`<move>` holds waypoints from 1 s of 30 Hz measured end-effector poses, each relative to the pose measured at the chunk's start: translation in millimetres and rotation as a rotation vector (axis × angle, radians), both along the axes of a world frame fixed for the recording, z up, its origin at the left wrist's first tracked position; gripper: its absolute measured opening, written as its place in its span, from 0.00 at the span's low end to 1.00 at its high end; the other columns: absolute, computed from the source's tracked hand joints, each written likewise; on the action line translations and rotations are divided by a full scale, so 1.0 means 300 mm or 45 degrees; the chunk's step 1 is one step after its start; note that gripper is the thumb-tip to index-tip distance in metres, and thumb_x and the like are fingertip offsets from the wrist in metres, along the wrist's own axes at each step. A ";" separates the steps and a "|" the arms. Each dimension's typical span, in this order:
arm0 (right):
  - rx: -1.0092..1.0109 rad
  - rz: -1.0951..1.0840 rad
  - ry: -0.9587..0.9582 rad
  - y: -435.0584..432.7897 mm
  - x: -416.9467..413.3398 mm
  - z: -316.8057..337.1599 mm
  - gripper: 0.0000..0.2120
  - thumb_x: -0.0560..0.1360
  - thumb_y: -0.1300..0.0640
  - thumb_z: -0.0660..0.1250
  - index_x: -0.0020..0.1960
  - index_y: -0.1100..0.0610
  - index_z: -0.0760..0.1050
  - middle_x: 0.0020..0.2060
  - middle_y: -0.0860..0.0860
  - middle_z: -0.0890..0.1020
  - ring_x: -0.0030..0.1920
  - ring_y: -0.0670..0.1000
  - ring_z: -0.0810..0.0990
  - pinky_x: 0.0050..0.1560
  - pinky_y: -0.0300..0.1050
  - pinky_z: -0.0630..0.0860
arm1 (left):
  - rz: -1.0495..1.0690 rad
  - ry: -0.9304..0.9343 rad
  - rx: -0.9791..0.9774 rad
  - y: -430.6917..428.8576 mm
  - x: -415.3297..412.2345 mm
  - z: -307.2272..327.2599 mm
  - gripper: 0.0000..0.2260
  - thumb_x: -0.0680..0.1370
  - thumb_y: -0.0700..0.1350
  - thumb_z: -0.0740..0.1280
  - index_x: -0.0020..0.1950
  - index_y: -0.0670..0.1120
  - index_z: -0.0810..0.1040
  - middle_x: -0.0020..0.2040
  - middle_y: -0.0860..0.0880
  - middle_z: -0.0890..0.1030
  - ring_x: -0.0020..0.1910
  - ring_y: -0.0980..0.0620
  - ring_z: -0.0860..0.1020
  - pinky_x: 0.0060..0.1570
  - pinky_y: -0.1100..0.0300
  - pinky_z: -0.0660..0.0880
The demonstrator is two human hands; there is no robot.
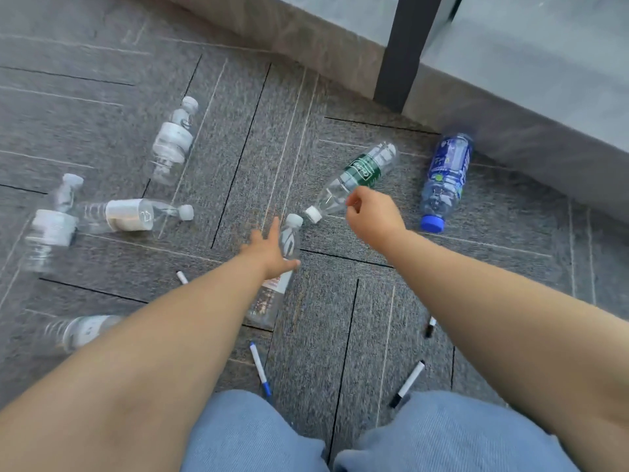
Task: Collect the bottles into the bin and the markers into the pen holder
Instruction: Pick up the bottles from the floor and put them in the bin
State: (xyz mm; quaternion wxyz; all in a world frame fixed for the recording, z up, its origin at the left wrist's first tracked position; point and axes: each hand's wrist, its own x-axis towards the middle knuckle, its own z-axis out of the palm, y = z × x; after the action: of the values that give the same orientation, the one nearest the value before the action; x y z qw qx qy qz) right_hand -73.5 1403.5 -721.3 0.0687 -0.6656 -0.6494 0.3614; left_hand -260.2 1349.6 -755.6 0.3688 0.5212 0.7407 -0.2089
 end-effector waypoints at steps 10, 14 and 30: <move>0.035 -0.013 -0.025 0.013 0.070 -0.037 0.11 0.77 0.60 0.58 0.57 0.58 0.73 0.50 0.55 0.80 0.48 0.56 0.78 0.47 0.49 0.77 | -0.093 0.140 0.612 0.045 0.015 0.036 0.45 0.68 0.59 0.71 0.76 0.49 0.49 0.66 0.41 0.68 0.63 0.41 0.70 0.57 0.48 0.71; 0.107 -0.194 -0.294 0.029 0.205 -0.094 0.18 0.75 0.59 0.61 0.64 0.55 0.68 0.64 0.56 0.71 0.63 0.58 0.69 0.61 0.55 0.71 | -0.006 0.081 0.970 0.010 0.009 0.054 0.39 0.68 0.53 0.72 0.72 0.44 0.56 0.64 0.40 0.67 0.60 0.41 0.69 0.57 0.49 0.69; -0.357 -0.661 -0.093 0.027 0.361 -0.215 0.26 0.75 0.60 0.62 0.70 0.44 0.62 0.68 0.62 0.55 0.57 0.65 0.73 0.61 0.53 0.74 | -0.034 -0.349 1.290 0.130 0.269 0.088 0.36 0.67 0.44 0.74 0.62 0.56 0.51 0.61 0.36 0.66 0.60 0.40 0.70 0.55 0.55 0.70</move>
State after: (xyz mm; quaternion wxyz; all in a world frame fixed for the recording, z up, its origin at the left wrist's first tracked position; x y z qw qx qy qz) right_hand 34.9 1411.7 -785.8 0.0429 -0.8249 -0.4032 0.3938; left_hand -179.7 1388.5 -729.3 0.1614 0.6662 0.6870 0.2411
